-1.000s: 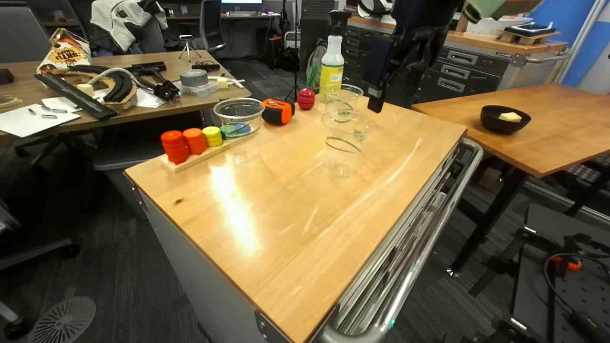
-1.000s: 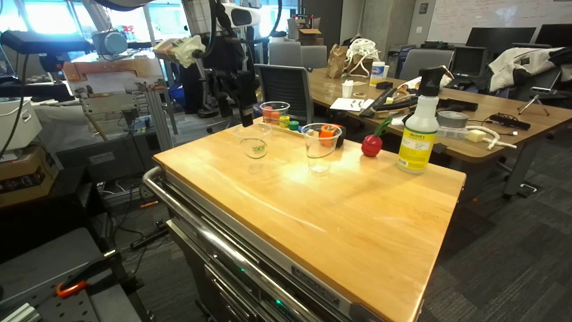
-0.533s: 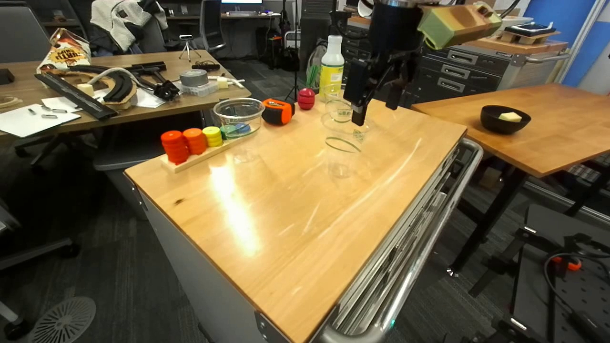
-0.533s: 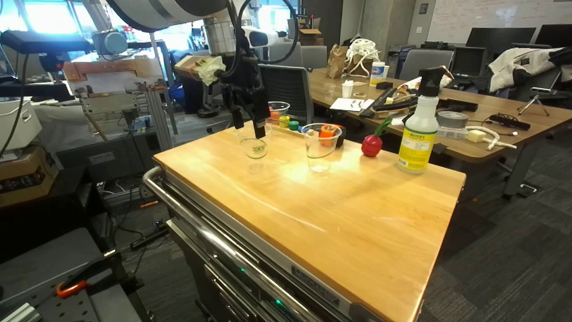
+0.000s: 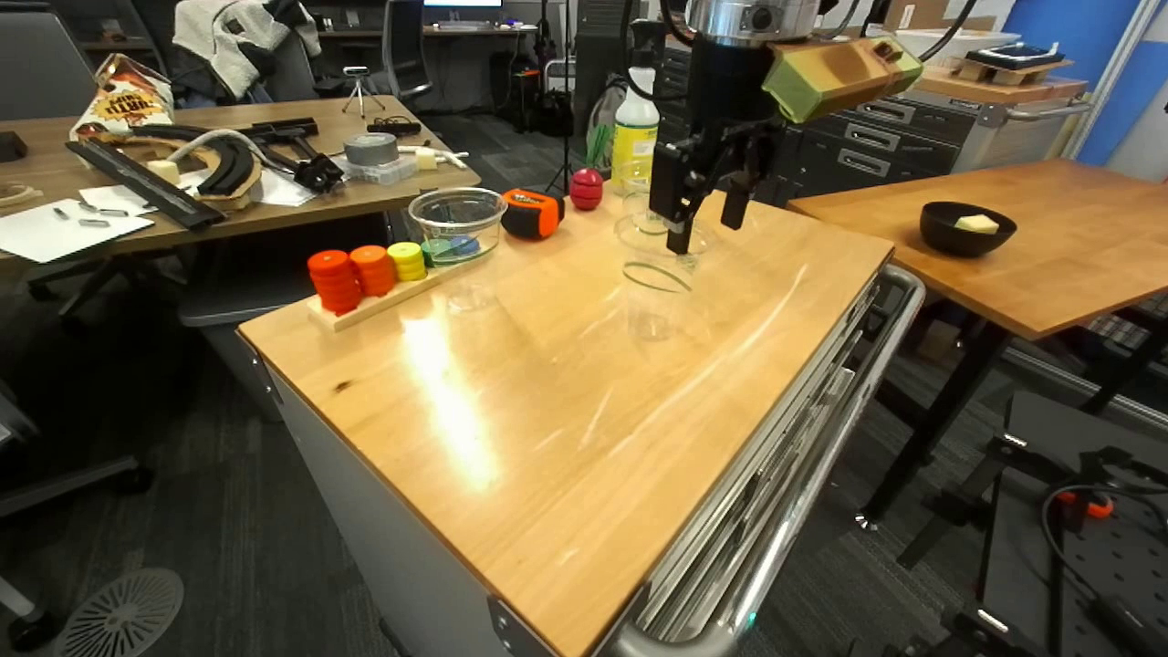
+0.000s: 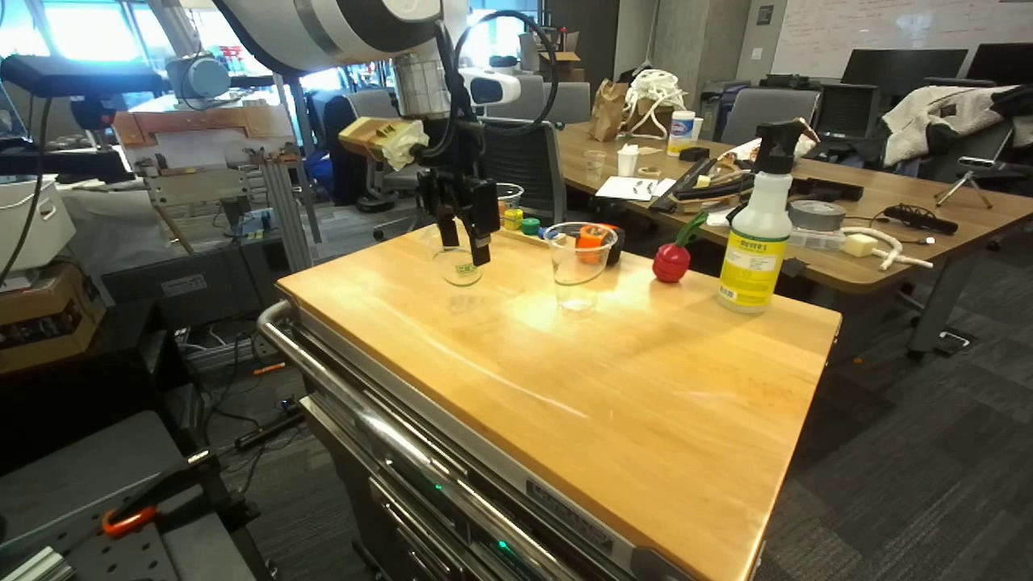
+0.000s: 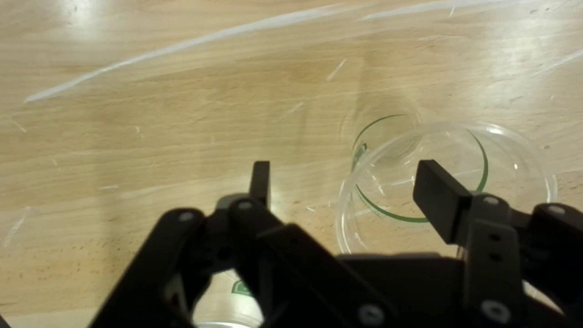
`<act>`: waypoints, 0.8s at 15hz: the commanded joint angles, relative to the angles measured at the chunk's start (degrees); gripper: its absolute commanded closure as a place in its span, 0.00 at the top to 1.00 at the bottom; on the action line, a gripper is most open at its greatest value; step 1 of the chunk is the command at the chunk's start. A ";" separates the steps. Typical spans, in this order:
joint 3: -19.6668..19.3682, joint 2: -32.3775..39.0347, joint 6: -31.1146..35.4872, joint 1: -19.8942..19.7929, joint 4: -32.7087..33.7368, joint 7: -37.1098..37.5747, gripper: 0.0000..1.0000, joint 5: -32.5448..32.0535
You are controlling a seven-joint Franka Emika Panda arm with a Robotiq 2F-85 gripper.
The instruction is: Stack the cups
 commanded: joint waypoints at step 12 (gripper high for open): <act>-2.41 1.10 -1.18 1.90 2.97 0.38 0.00 6.37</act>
